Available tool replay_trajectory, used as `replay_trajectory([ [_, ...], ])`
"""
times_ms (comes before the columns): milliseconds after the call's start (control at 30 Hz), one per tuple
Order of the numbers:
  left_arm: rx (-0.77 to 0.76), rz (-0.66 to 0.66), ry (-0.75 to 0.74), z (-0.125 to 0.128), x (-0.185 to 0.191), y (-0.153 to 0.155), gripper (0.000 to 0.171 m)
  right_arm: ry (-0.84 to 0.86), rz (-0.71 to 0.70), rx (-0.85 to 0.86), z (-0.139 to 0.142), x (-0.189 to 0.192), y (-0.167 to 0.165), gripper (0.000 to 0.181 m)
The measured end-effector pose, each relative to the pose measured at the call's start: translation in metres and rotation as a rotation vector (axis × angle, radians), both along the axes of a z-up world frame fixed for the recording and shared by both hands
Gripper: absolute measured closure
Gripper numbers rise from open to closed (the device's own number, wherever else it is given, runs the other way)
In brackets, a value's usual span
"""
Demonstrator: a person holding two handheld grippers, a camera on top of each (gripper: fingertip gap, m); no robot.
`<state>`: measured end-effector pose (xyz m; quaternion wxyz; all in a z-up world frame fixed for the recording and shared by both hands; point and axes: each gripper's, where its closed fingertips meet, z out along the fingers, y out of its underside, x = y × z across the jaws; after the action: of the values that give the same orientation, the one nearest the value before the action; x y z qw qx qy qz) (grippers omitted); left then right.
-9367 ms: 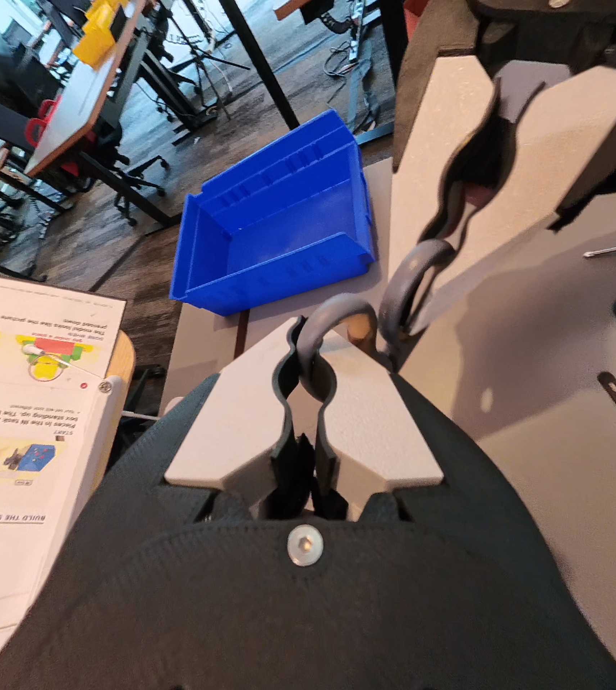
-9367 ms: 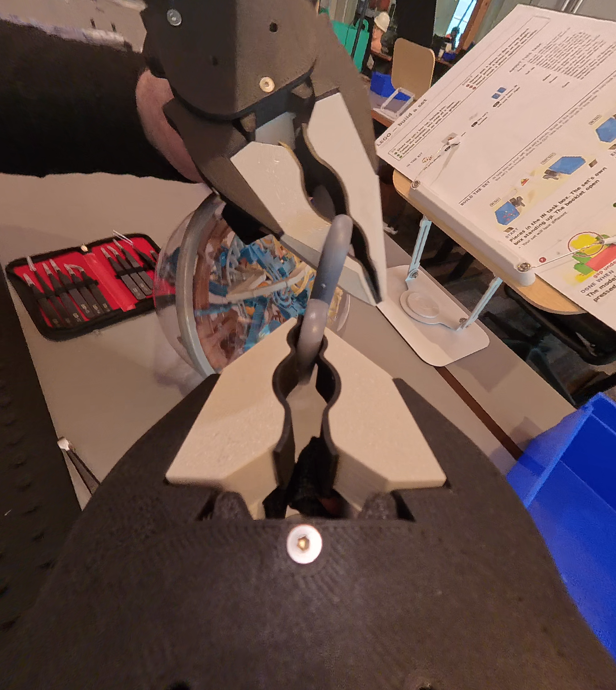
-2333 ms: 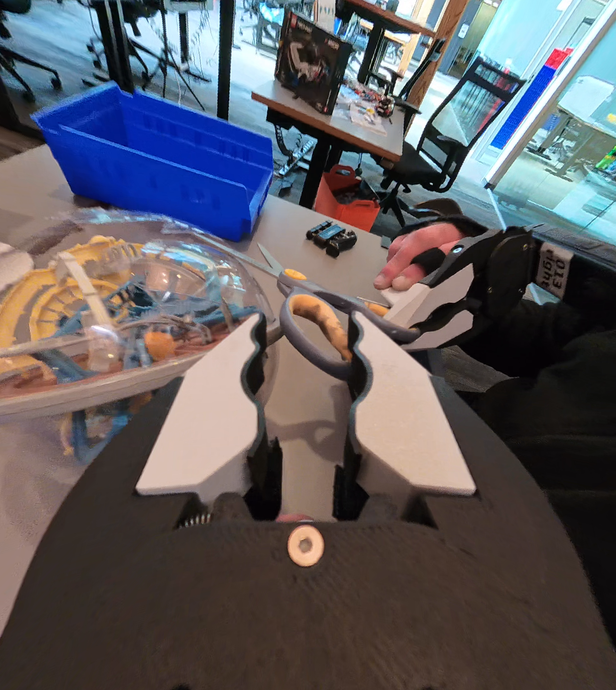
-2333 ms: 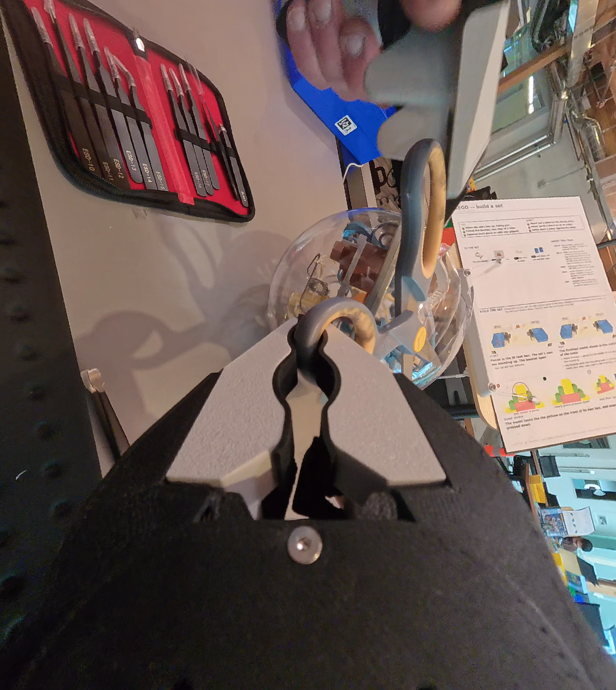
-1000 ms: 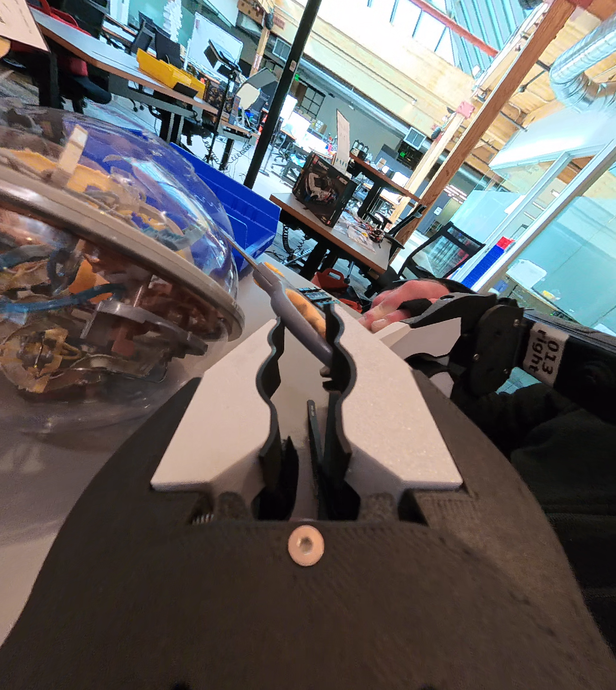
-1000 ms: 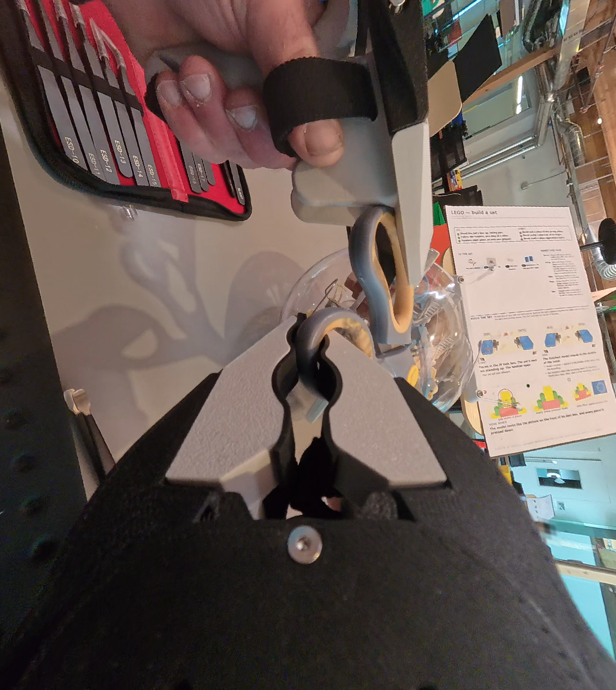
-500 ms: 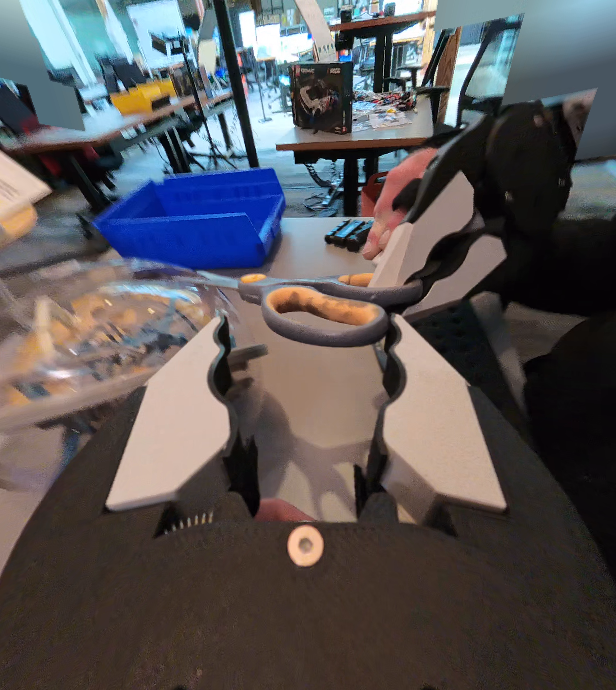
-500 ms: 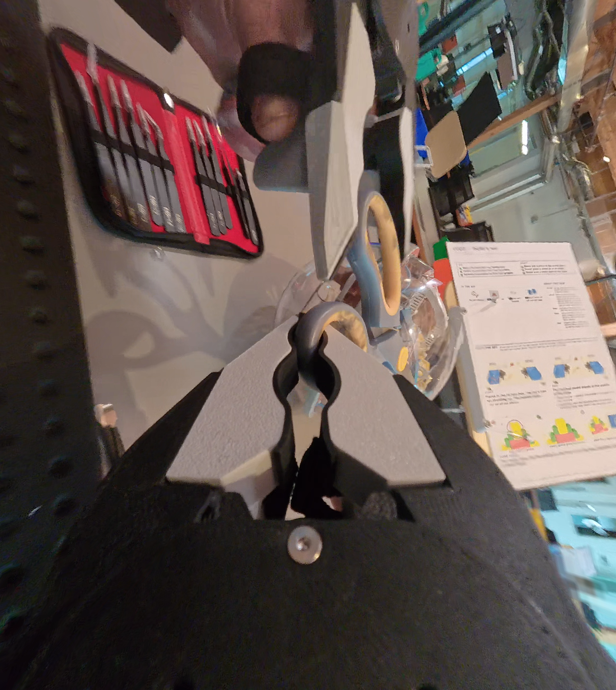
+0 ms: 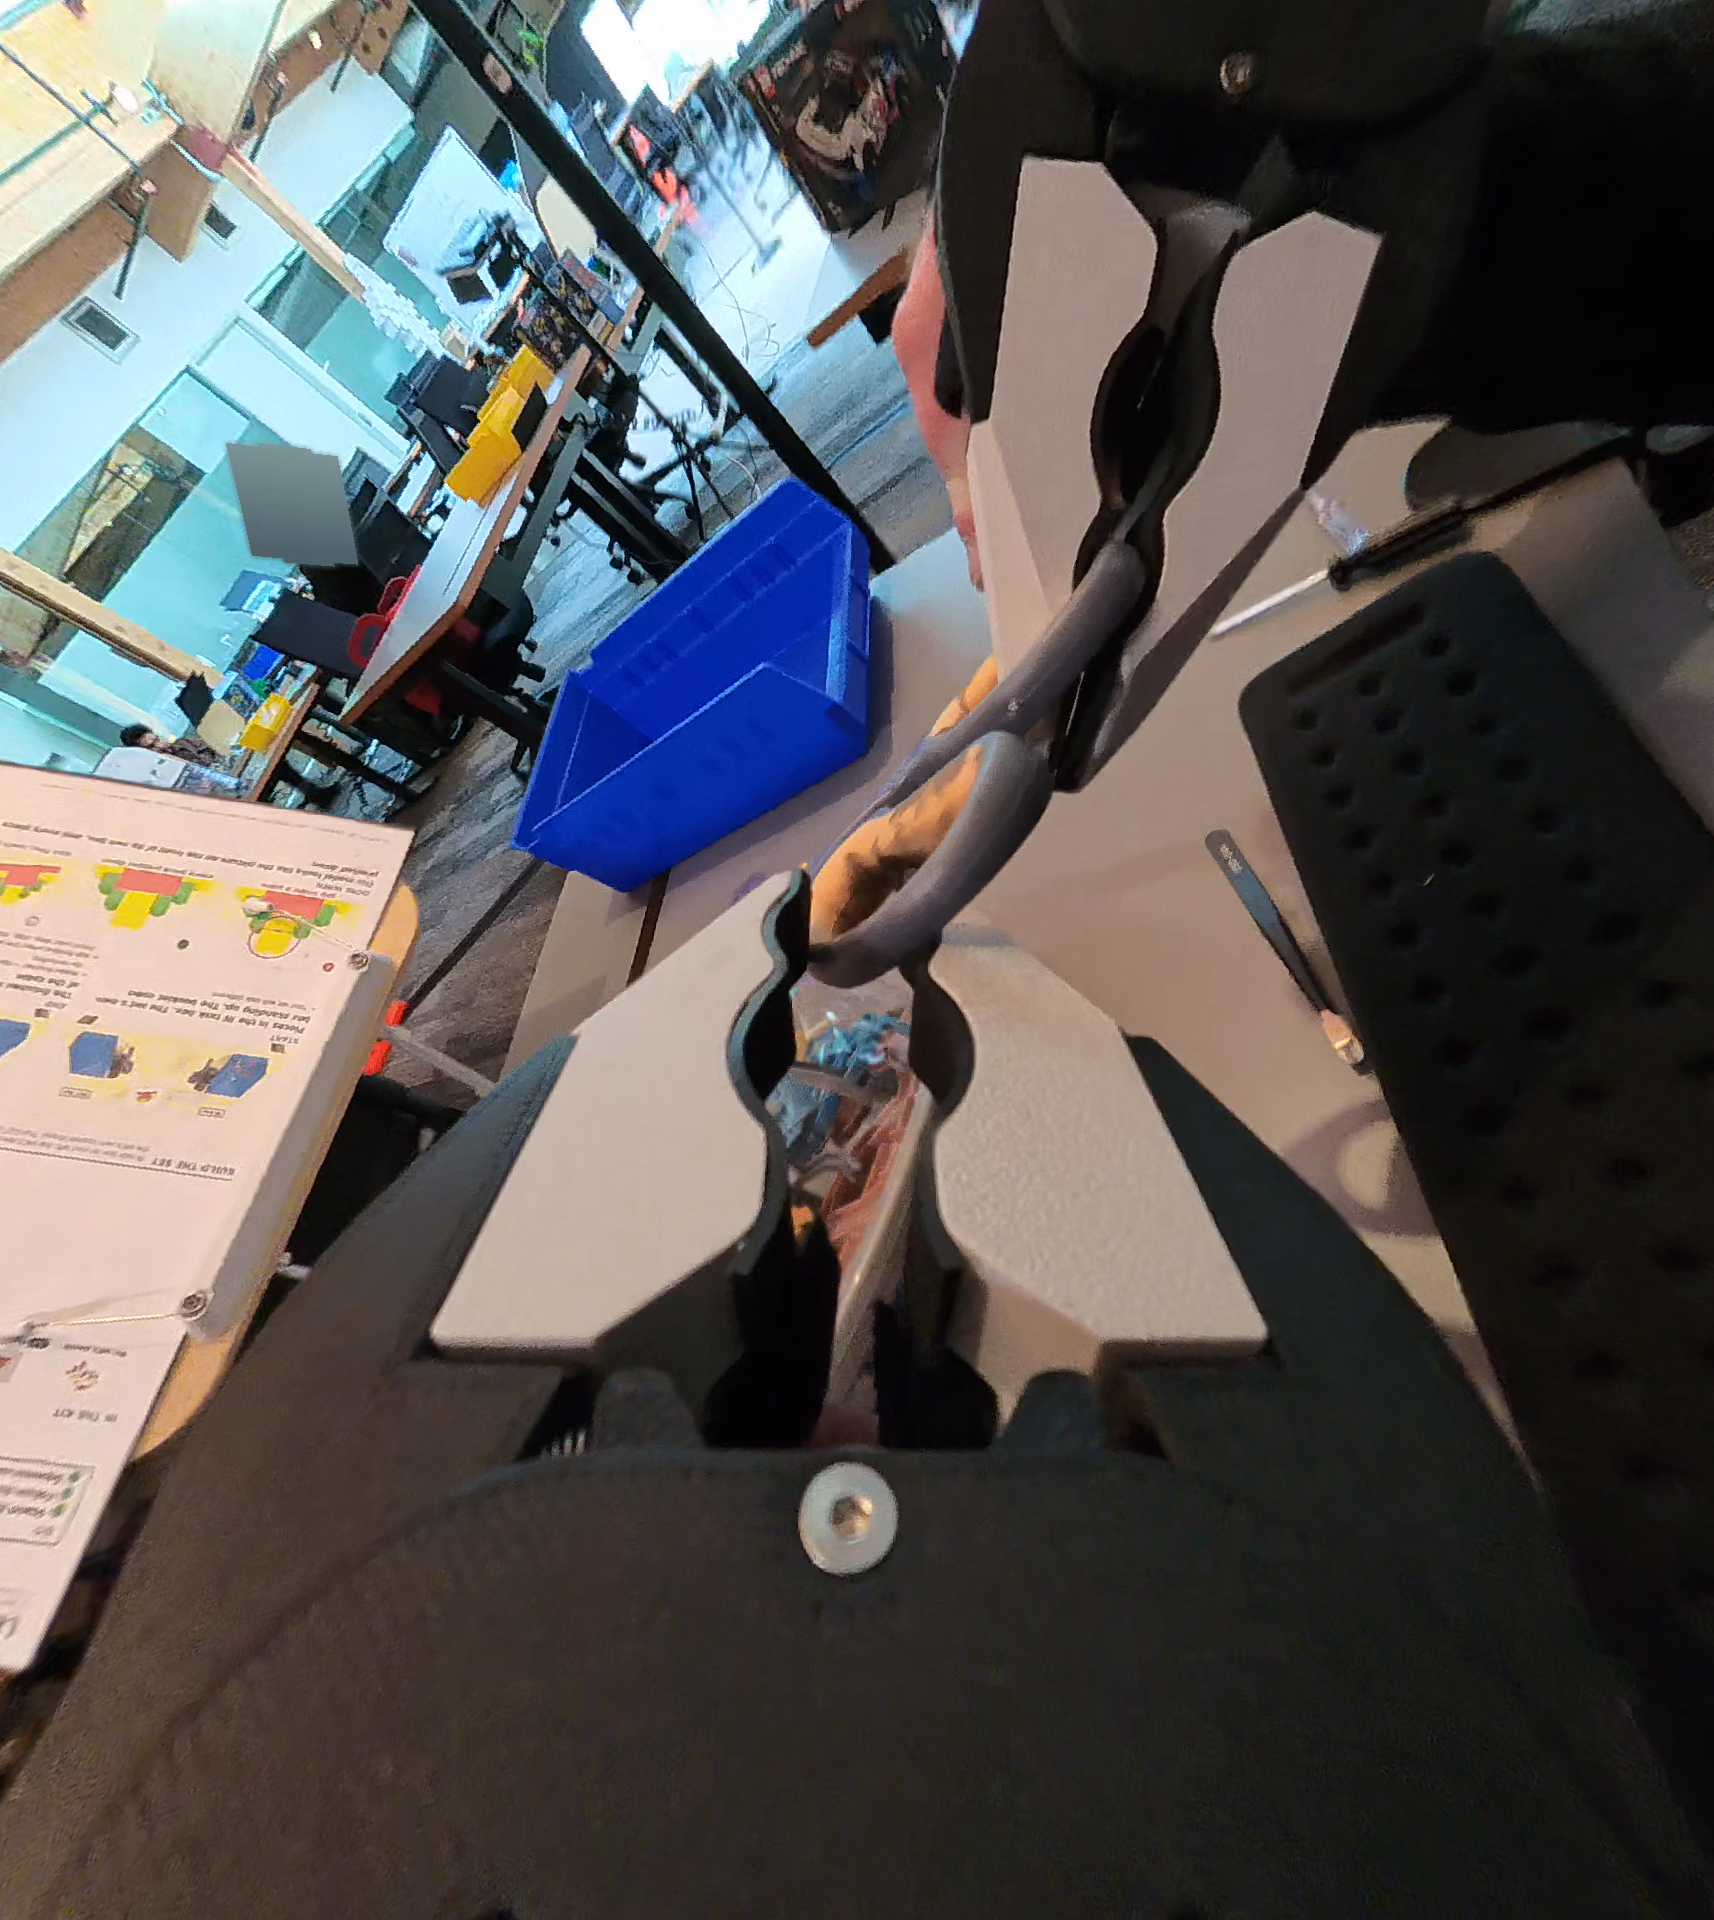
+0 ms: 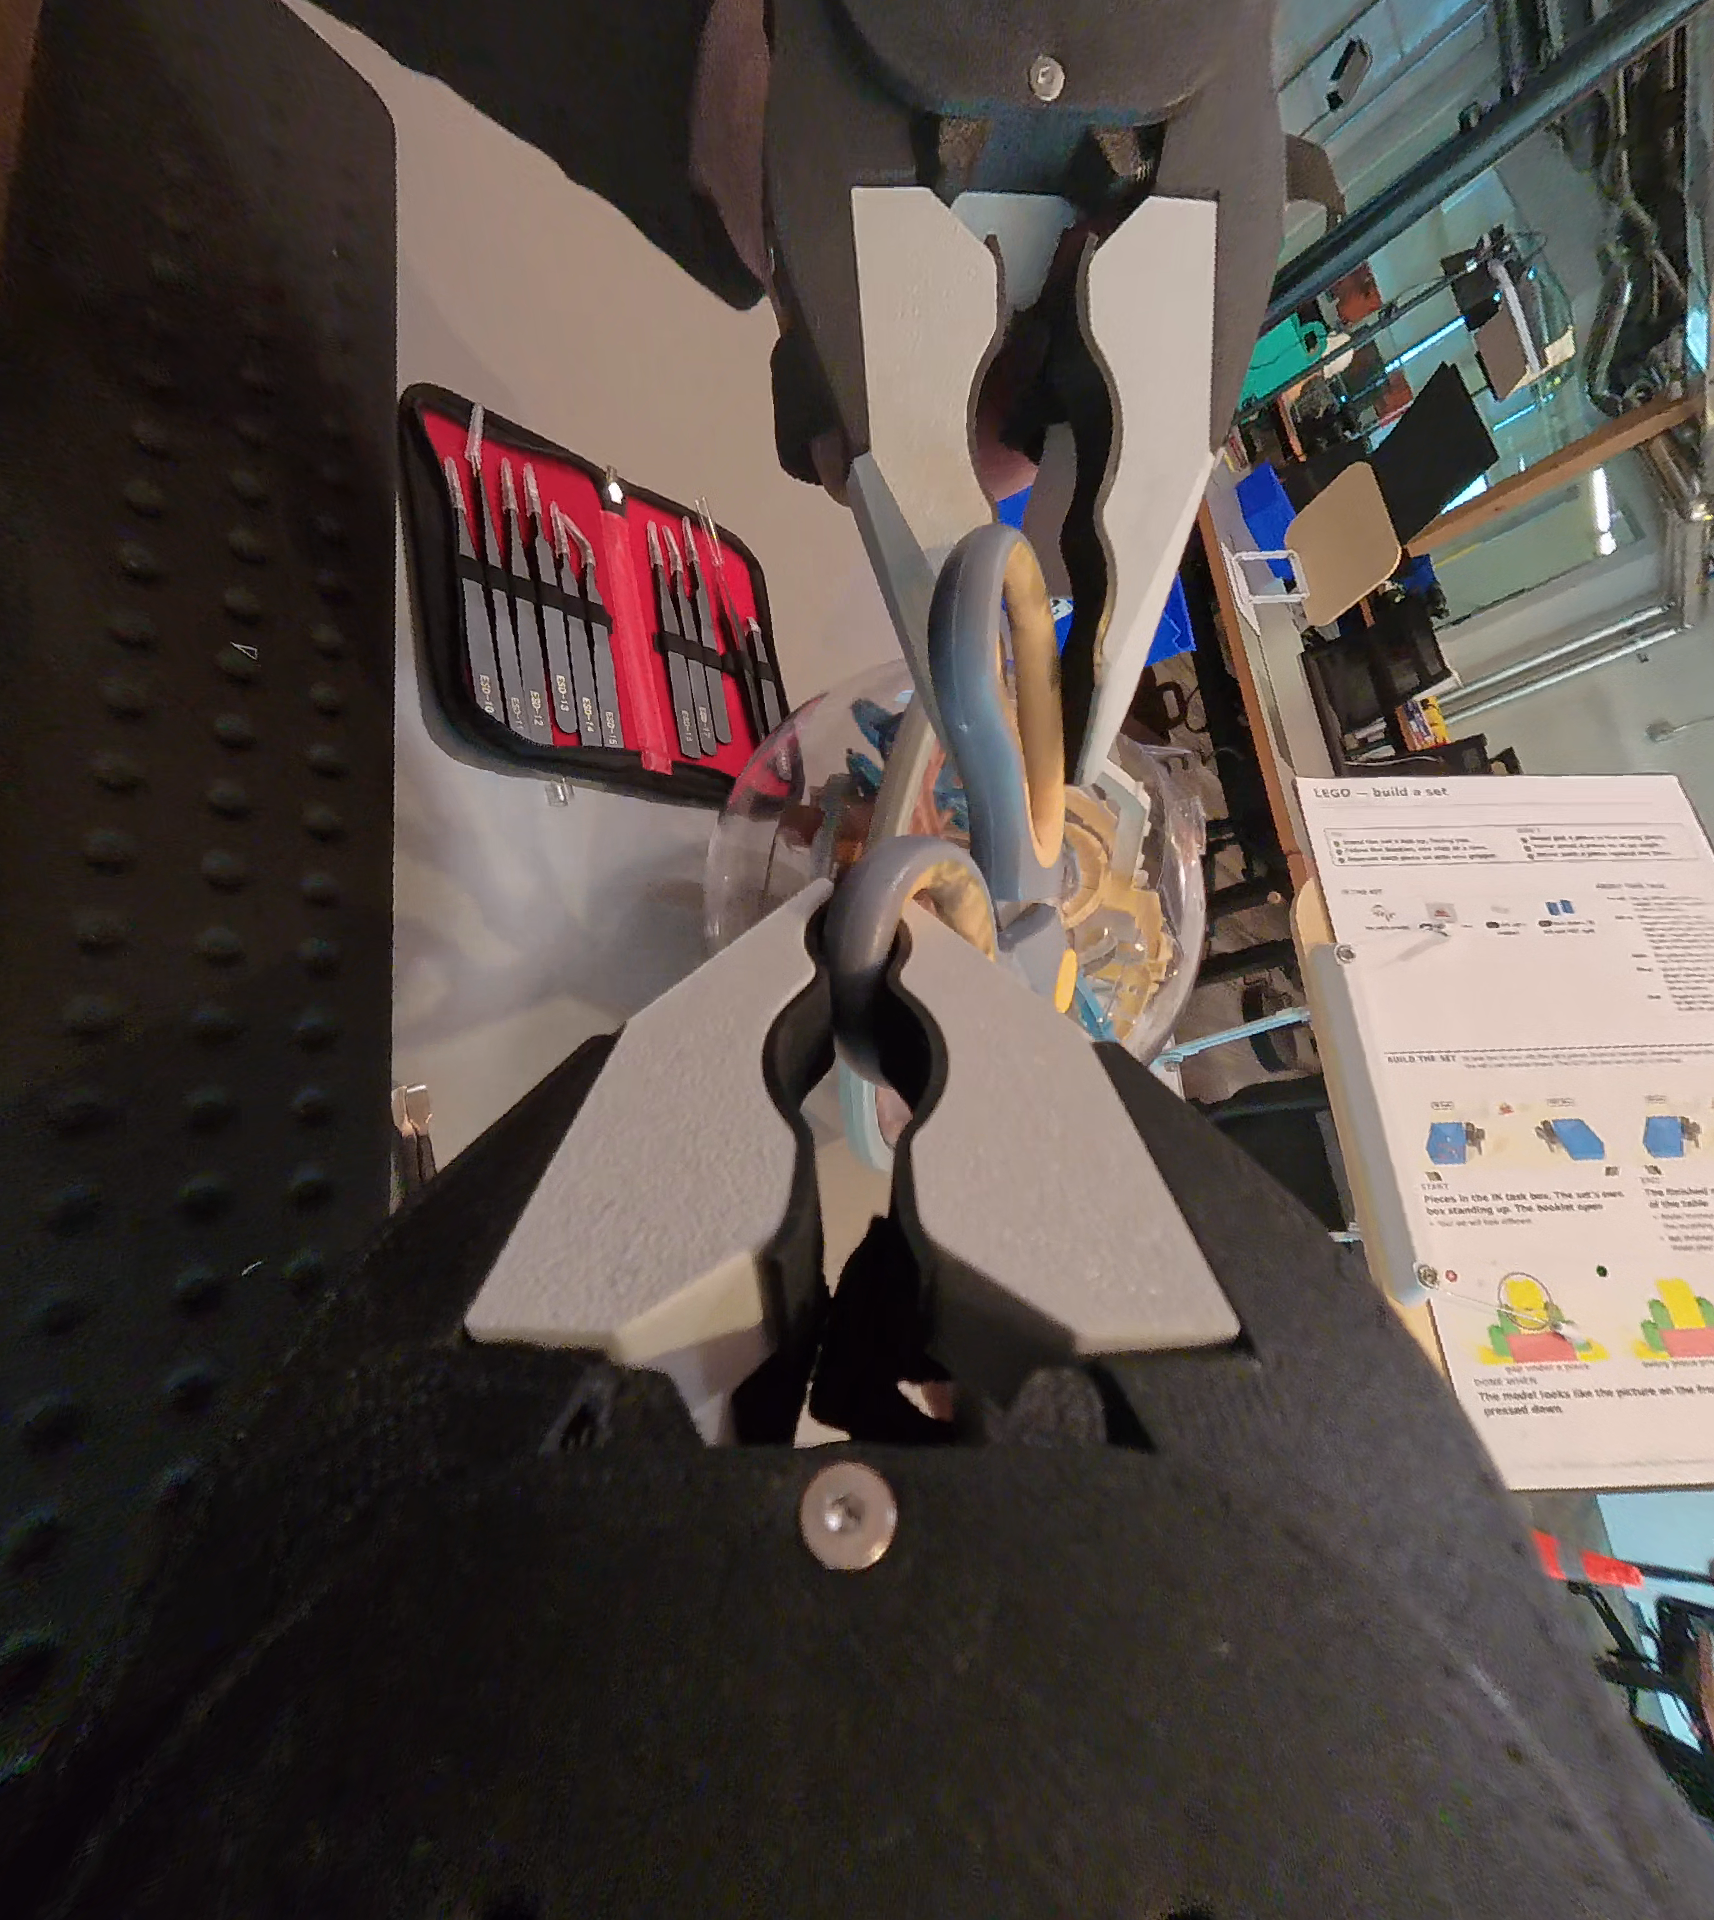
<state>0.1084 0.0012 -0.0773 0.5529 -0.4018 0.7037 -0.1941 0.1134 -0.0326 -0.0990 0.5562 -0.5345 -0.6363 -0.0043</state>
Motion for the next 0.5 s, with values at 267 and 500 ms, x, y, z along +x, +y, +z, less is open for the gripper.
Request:
replay_trajectory([
  [267, 0.038, 0.010, 0.008, -0.003, 0.010, 0.010, 0.163, 0.019, 0.026, -0.016, 0.002, 0.004, 0.010, 0.181],
  [500, 0.157, 0.055, 0.028, -0.006, 0.014, 0.010, 0.171, 0.019, 0.006, -0.006, -0.001, 0.005, 0.013, 0.181],
])
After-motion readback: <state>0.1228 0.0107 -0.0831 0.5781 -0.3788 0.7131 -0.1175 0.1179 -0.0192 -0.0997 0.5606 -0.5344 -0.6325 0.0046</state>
